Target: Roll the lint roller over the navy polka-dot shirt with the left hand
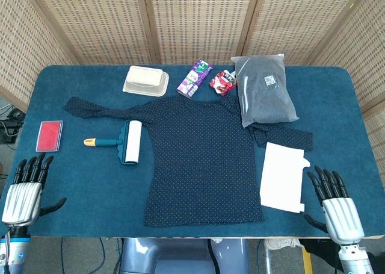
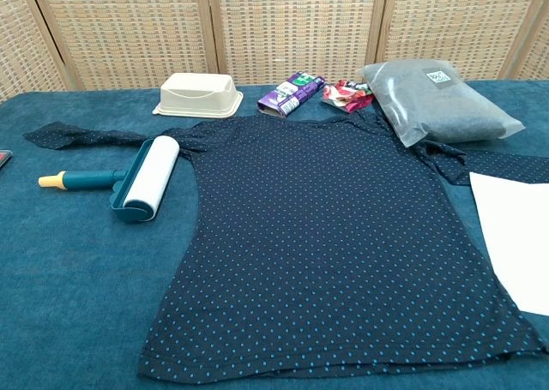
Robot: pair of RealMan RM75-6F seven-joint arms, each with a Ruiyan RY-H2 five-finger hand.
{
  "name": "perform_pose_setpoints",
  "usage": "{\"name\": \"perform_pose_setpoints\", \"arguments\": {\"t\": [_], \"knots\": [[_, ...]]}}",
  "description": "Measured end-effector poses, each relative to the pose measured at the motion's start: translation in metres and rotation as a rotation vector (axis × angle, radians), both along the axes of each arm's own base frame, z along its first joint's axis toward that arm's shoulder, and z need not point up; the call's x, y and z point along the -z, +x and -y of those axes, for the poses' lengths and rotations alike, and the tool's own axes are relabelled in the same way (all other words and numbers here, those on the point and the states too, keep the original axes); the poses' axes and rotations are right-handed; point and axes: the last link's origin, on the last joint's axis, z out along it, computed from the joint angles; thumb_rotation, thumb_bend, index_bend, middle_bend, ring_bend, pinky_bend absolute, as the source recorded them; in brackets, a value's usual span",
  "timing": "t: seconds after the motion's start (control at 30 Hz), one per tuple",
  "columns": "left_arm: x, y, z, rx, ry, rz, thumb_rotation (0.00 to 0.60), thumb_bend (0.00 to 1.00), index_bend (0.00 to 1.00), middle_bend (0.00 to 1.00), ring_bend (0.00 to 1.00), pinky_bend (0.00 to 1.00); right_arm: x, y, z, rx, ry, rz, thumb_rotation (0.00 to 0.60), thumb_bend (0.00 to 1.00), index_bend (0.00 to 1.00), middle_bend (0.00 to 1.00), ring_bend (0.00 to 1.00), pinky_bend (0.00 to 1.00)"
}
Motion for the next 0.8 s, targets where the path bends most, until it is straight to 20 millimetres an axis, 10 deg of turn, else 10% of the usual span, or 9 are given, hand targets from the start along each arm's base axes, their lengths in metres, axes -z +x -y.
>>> {"name": "perform_pose_setpoints", "arguments": {"t": [0.8], "knots": [[0.0033, -0.0009, -0.0023, -0.004, -0.013, -0.005, 0.6, 0.17, 0.0, 0.0, 0.0, 0.0, 0.0018, -0.0009, -0.001, 0.006, 0.01, 0.008, 0.6, 0.1, 0.0, 0.0, 0.0, 0.0]]}}
